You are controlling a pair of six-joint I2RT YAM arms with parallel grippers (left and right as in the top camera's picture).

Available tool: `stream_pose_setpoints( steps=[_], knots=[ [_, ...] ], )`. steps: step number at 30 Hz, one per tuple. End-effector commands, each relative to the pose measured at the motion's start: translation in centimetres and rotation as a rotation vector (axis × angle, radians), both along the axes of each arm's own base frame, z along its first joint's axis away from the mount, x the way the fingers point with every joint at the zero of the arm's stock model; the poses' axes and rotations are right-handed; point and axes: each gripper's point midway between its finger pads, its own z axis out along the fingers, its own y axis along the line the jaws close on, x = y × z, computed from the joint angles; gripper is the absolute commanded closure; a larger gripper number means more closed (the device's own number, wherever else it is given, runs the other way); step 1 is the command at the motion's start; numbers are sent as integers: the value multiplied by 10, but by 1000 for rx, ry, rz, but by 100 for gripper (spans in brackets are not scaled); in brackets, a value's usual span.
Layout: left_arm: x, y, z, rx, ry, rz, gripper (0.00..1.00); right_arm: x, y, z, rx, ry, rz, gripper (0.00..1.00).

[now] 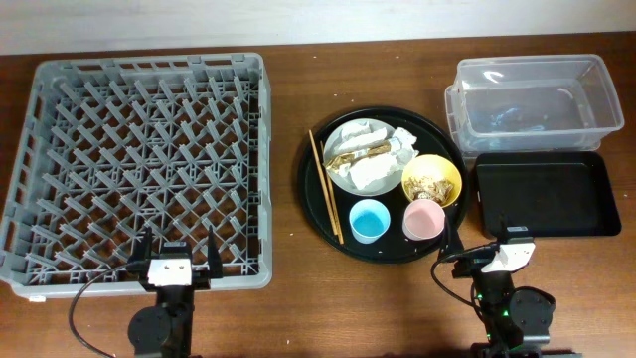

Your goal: Sort waste into correct bins and load items into the dishwasher rack

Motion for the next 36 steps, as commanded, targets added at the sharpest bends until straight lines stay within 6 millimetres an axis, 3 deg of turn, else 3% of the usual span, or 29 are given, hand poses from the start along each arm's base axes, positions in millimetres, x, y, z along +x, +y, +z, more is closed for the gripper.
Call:
stream_pose_setpoints(
  steps=[1,36],
  knots=[
    [0,0,-1,21,3,1,1,0,3,-2,3,2,12,2],
    [0,0,-1,20,2,0,1,0,0,4,1,-25,0,2]
  ],
)
